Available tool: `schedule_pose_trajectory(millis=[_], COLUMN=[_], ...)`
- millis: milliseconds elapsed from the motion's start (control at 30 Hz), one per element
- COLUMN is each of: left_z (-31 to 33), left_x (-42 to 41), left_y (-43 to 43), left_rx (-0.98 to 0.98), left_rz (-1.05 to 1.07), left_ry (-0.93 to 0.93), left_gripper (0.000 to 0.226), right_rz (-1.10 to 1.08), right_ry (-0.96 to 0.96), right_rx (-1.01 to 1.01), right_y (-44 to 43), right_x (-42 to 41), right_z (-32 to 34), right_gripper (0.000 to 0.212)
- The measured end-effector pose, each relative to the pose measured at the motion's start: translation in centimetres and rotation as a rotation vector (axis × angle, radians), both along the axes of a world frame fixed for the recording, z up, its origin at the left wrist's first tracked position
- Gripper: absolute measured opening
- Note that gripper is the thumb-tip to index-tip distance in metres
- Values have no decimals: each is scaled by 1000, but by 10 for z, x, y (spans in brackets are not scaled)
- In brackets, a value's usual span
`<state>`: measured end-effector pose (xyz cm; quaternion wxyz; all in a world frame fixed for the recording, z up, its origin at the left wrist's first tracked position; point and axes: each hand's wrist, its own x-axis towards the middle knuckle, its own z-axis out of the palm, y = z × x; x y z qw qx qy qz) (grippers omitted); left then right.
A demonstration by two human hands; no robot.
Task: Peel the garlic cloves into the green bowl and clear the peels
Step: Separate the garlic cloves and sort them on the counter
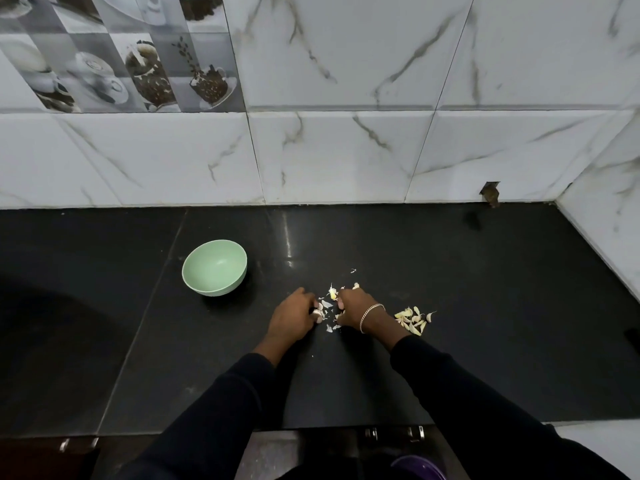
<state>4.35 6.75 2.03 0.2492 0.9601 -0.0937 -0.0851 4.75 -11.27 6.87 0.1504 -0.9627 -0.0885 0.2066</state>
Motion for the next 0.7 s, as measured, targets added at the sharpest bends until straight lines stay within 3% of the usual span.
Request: schedule_pose_trajectory(millis=[167,367,467,600,700], left_z=[5,0,2,5,7], left_x=[1,1,-1,-2,0], left_y=[-8,-19,-22,-20,-16], left_rx=[65,210,233,185,82], left_rz=[-73,-158,-165,-86,-2], left_ry=[-5,65,42,8,-25], left_gripper=[8,27,26,16,16], right_rz=[-28,-54,-163,-428,-593], right_ry=[37,-23,-38,-61,13], right_rx=[25,-12,82,340,540], right_y=[-3,1,-4,-27,-44], right_x=[2,-2,-4,-3,-5], right_z=[-4,-10,-11,-15,-17], right_gripper=[18,27,15,33,27])
